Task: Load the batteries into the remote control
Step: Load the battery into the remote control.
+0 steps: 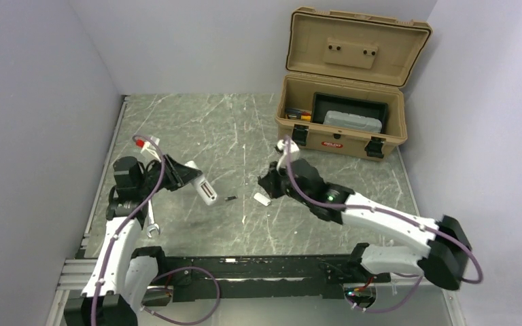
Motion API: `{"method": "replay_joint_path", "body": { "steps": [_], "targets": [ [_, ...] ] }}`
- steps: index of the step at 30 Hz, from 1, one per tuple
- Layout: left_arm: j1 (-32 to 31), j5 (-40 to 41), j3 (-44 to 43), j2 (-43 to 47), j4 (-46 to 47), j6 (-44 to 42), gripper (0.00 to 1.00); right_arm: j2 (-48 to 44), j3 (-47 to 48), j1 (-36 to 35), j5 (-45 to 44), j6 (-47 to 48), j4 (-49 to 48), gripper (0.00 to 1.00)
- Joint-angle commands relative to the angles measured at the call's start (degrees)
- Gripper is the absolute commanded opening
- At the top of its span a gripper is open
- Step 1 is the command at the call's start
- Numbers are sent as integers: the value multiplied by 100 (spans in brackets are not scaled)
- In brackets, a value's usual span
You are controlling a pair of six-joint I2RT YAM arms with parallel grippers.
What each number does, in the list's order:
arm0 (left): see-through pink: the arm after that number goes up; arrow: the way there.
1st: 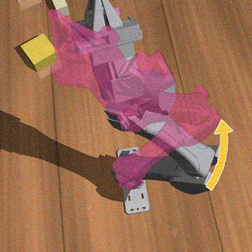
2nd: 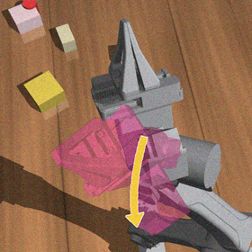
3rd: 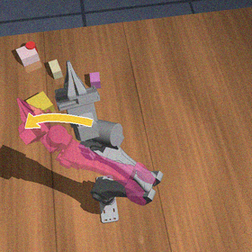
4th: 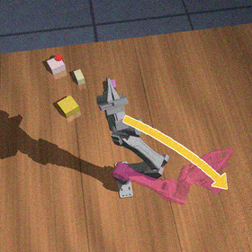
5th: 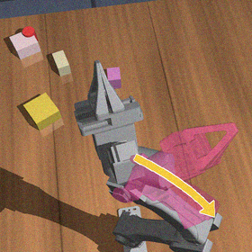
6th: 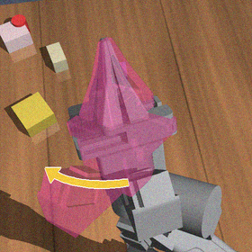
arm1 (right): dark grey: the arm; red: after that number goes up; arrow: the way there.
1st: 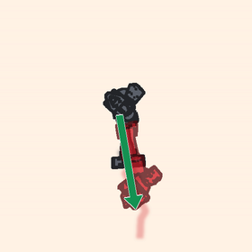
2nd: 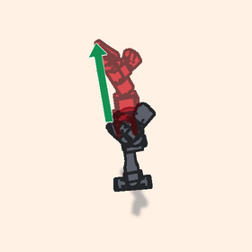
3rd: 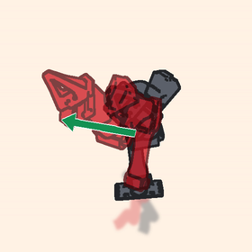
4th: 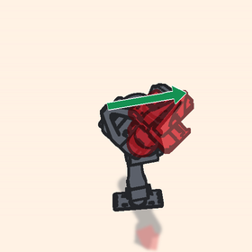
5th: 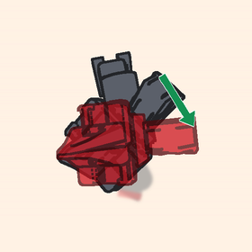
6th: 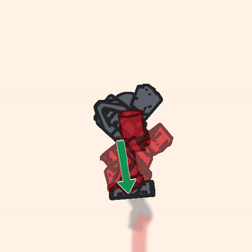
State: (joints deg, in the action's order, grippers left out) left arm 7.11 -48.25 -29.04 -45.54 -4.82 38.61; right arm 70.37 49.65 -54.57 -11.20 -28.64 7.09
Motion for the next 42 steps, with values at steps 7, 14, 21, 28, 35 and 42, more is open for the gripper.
{"method": "replay_joint_path", "body": {
  "steps": [7, 14, 21, 28, 35, 42],
  "targets": [
    [-1691, 707, -58, 123, 1142, 773, 0, -3052, -2653, -10, 1409, 936, -2450, 0],
    [-3189, 1330, 222, 116, 2286, 1105, 0, -3789, -3038, -10, 2432, 1416, -2561, 0],
    [-3947, 1651, 335, -174, 2988, 1175, 0, -3781, -3023, -10, 3369, 1717, -2456, 0],
    [-4227, 1643, 215, -385, 3160, 1082, 0, -3757, -3040, -7, 4254, 1991, -2593, 0],
    [-4295, 1760, 266, -379, 3103, 1051, 0, -3647, -3013, -4, 3992, 1632, -2775, 0],
    [-4302, 1834, 309, -372, 3033, 986, 0, -3138, -2378, -13, 2349, -410, -1864, 0]
  ]
}}
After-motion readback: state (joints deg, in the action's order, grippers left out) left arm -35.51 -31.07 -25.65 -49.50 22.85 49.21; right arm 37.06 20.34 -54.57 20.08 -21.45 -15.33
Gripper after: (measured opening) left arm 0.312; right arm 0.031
